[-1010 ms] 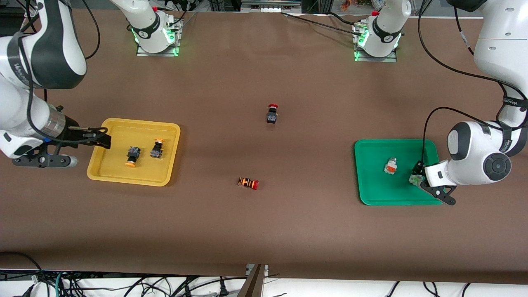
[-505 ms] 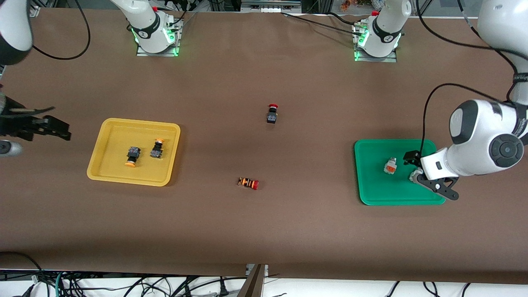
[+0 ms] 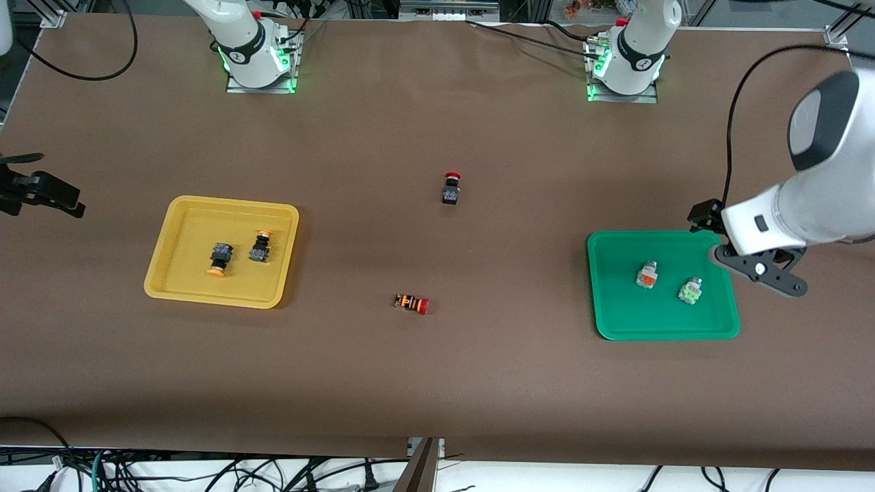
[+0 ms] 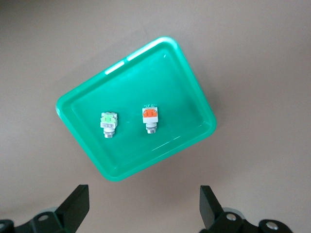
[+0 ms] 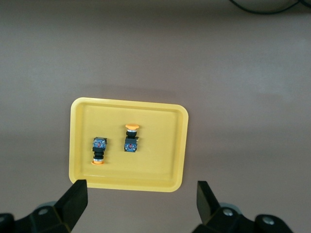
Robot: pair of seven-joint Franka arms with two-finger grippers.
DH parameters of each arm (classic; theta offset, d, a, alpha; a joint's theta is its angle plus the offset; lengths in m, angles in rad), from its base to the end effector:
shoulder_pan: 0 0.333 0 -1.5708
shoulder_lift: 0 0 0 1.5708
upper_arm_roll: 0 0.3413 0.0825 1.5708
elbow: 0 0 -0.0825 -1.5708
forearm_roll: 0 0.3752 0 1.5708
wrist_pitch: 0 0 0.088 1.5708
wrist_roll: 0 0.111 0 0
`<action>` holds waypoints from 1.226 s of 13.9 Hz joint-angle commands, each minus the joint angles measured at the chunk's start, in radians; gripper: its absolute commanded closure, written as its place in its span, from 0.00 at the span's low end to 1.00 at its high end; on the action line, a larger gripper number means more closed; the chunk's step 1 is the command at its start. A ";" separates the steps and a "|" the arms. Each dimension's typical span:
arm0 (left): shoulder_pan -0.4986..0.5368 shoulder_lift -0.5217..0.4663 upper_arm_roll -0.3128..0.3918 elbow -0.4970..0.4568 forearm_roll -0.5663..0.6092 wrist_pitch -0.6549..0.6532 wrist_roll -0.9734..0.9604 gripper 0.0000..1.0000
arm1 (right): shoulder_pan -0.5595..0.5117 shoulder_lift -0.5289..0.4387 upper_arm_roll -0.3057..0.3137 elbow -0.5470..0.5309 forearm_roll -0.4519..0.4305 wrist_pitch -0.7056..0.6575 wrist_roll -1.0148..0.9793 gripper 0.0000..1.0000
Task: Place green and yellow buttons in trays
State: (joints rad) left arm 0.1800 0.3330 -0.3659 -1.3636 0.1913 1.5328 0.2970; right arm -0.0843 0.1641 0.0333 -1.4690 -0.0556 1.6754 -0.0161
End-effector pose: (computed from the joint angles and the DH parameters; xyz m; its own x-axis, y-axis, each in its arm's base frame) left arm 0.6357 -0.0592 0.5507 0.8774 -0.4534 -0.1570 -0.4629 -0.8860 -0.0283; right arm 0.6082 -0.0384 0.6082 0.9987 -0.0297 0.0414 -0.0318 -0.9982 0.0507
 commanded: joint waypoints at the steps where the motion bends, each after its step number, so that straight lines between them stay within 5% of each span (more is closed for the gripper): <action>1: -0.083 -0.130 0.118 -0.032 -0.051 -0.019 -0.041 0.00 | 0.021 -0.061 -0.027 -0.097 0.013 0.037 0.035 0.01; 2: -0.106 -0.155 0.204 -0.055 -0.128 -0.020 -0.067 0.00 | 0.020 -0.057 -0.030 -0.080 0.013 0.029 0.019 0.01; 5: -0.140 -0.339 0.303 -0.274 -0.236 -0.002 -0.229 0.00 | 0.017 -0.040 -0.029 -0.071 0.013 0.029 0.019 0.01; 7: -0.166 -0.371 0.308 -0.302 -0.156 0.038 -0.288 0.00 | 0.017 -0.038 -0.029 -0.068 0.014 0.038 0.019 0.01; 17: -0.154 -0.374 0.309 -0.321 -0.170 0.110 -0.291 0.00 | 0.023 0.018 -0.020 -0.022 0.069 0.052 0.019 0.01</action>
State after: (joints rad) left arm 0.0349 -0.0158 -0.0640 -1.6545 0.0160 1.6267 0.0170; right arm -0.0683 0.1628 0.0122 -1.5203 -0.0017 1.7243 0.0024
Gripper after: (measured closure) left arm 0.000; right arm 0.004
